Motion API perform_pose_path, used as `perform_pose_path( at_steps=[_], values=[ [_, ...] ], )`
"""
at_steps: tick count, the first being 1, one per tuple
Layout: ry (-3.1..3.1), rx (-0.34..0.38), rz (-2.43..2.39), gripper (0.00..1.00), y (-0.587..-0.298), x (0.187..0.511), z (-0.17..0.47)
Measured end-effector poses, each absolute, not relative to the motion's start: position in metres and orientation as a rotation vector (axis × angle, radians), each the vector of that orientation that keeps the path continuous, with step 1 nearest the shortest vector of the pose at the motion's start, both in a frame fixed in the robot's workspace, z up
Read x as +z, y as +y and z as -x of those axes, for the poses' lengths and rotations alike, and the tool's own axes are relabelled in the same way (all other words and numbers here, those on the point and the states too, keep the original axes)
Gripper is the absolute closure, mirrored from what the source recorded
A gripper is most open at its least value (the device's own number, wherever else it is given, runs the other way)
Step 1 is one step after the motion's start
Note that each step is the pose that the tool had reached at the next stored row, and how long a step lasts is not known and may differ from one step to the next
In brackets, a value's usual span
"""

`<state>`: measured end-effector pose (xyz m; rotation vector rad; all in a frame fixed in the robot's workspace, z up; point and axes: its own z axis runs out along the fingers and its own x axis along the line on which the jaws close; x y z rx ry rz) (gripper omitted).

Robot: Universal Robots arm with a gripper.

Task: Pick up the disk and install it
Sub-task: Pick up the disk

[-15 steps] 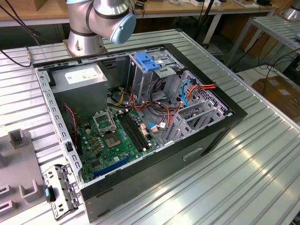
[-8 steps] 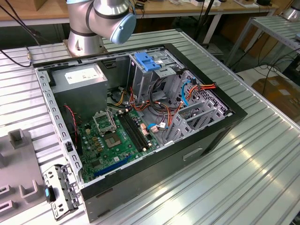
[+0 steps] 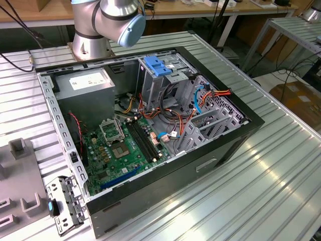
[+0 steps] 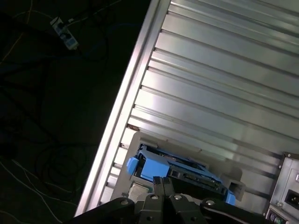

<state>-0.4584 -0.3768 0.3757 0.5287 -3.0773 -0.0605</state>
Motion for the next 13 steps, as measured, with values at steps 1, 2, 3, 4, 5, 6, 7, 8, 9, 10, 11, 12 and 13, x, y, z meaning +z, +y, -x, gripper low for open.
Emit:
perform_pose_path(
  at_steps=[1, 2, 3, 4, 5, 6, 7, 8, 9, 10, 11, 12, 13],
  values=[
    [-3.076, -0.06, -0.537, 0.89, -0.3768, 0.3758, 0.4584],
    [-3.073, -0.06, -0.55, 0.89, -0.3768, 0.3757, 0.4584],
    [-3.071, -0.06, -0.56, 0.89, -0.3768, 0.3757, 0.4584],
    [-3.069, -0.06, -0.57, 0.89, -0.3767, 0.3757, 0.4585],
    [-3.065, -0.06, -0.59, 0.89, -0.3768, 0.3758, 0.4584],
    [-3.064, -0.06, -0.598, 0.89, -0.3767, 0.3758, 0.4584],
    [-3.061, -0.06, -0.609, 0.89, -0.3767, 0.3757, 0.4585],
    [-3.059, -0.06, -0.619, 0.89, -0.3767, 0.3758, 0.4585],
    [-3.057, -0.059, -0.628, 0.89, -0.3767, 0.3758, 0.4585],
    [-3.054, -0.059, -0.641, 0.89, -0.3767, 0.3758, 0.4585],
    [-3.052, -0.059, -0.651, 0.89, -0.3767, 0.3758, 0.4585],
    [-3.048, -0.059, -0.668, 0.89, -0.3768, 0.3758, 0.4584],
    [-3.045, -0.059, -0.682, 0.89, -0.3768, 0.3757, 0.4584]
  ],
)
